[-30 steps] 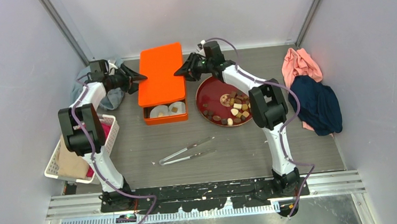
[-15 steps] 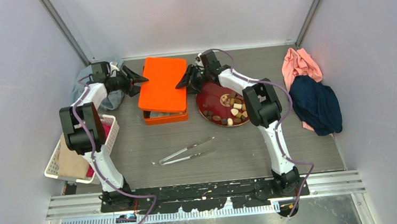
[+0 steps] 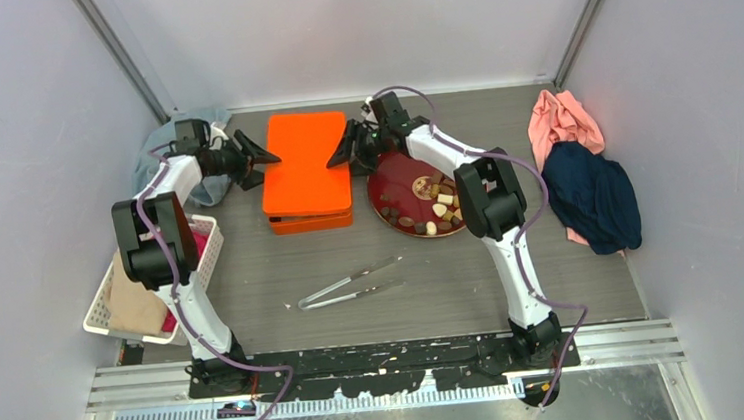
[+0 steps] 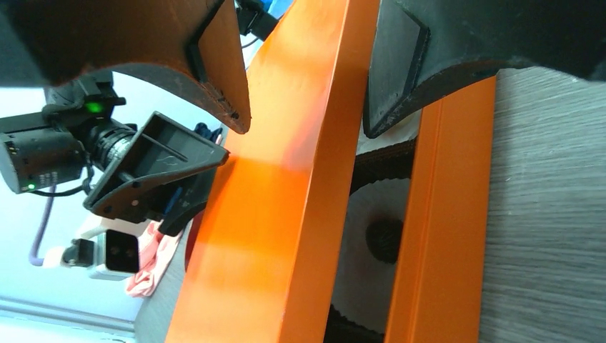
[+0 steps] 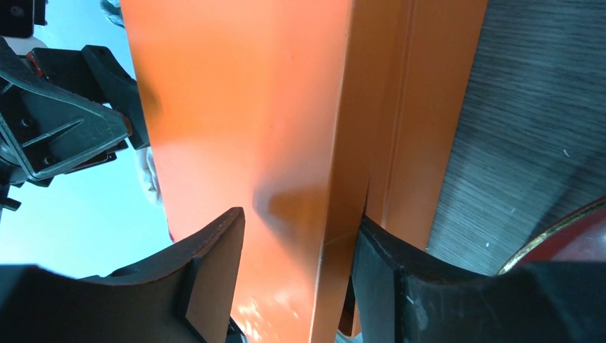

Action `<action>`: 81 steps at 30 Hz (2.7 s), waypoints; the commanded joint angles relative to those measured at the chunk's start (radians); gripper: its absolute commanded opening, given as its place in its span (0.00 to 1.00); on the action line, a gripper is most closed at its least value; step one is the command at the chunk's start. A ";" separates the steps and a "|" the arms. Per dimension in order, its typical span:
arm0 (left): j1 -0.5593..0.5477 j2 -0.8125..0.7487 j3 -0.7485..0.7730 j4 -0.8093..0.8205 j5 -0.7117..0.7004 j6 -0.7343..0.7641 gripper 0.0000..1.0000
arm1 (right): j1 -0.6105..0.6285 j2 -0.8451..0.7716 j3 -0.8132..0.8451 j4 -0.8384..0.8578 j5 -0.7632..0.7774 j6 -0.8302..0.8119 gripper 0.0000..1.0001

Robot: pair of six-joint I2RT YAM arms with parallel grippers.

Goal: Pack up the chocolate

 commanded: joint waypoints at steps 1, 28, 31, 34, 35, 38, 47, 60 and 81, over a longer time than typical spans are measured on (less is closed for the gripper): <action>-0.005 -0.066 0.022 -0.051 -0.006 0.064 0.60 | 0.006 0.000 0.078 -0.065 0.034 -0.074 0.61; -0.006 -0.090 0.047 -0.149 -0.103 0.162 0.65 | 0.041 0.022 0.182 -0.283 0.209 -0.216 0.73; -0.005 -0.092 0.045 -0.156 -0.108 0.172 0.65 | 0.041 0.022 0.187 -0.309 0.230 -0.232 0.74; -0.005 -0.094 0.042 -0.159 -0.113 0.178 0.65 | 0.041 0.020 0.193 -0.320 0.236 -0.243 0.74; -0.006 -0.094 0.042 -0.159 -0.115 0.179 0.65 | 0.042 0.018 0.194 -0.322 0.237 -0.243 0.74; -0.005 -0.093 0.042 -0.161 -0.116 0.182 0.65 | 0.041 -0.001 0.197 -0.322 0.229 -0.242 0.75; -0.005 -0.085 0.044 -0.174 -0.131 0.197 0.65 | 0.041 -0.153 0.122 -0.314 0.264 -0.257 0.94; -0.005 -0.068 0.074 -0.184 -0.147 0.196 0.65 | 0.196 -0.474 -0.296 -0.286 0.522 -0.371 0.98; 0.018 -0.064 0.094 -0.190 -0.158 0.198 0.66 | 0.303 -0.224 -0.144 -0.279 0.625 -0.540 0.93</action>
